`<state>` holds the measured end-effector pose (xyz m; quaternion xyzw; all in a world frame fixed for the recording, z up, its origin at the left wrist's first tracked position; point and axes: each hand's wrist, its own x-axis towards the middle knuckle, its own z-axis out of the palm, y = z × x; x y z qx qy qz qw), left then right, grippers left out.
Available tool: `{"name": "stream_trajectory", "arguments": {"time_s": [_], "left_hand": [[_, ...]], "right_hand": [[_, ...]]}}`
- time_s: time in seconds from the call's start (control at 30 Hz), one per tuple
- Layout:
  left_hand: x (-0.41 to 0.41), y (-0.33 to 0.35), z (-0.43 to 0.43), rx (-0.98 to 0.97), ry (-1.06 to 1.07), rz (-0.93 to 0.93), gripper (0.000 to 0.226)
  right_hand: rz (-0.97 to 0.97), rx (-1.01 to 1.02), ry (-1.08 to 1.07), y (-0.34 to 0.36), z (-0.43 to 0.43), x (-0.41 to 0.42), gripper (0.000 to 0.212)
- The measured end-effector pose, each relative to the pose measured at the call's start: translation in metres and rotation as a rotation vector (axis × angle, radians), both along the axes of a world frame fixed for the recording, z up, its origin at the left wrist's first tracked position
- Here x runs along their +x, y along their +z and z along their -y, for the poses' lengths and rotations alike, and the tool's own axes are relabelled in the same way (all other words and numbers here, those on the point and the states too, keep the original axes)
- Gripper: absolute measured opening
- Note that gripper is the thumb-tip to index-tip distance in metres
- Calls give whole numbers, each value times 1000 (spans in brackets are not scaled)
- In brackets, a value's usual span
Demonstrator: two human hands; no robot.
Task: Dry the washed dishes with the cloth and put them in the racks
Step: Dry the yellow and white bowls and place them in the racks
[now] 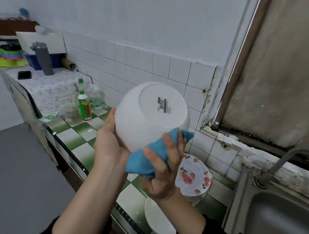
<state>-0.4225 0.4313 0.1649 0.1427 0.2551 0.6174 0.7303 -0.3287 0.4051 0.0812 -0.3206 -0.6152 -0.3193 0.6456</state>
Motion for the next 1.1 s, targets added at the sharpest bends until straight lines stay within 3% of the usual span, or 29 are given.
{"name": "stream_trajectory", "arguments": {"time_s": [0.07,0.2,0.27,0.33,0.4,0.5,0.6,0.77,0.83,0.93,1.0,1.1], "left_hand": [[2,-3,-1,-43,-80,11,32],[1,-11,0,-72,-99,14,38],[-1,-13,0,-11,-78,-29,33],[-3,-10,-1,111,11,-117,24],[-4,-3,-2,272,144,-280,23],[-7,10,5,570,260,-596,20],[-3,13,14,806,305,-825,19],[5,1,19,941,296,-1008,19],[2,-1,18,927,283,-992,19],[-3,0,18,882,285,-926,21],[-5,3,18,877,291,-886,25],[-3,7,19,909,295,-901,16]], "right_hand": [[-212,-37,165,4,4,-1,30],[-809,-178,489,39,20,2,40],[-1193,-309,632,59,22,17,34],[-1358,-549,709,72,15,44,16],[-1316,-756,728,84,10,61,18],[-1163,-875,752,94,6,70,17],[-886,-918,642,100,10,64,9],[-282,-763,306,77,18,33,33],[-337,-723,400,68,16,33,29],[-823,-853,644,70,2,49,14],[-1014,-989,655,74,-5,61,9],[-817,-924,547,81,0,55,11]]}}
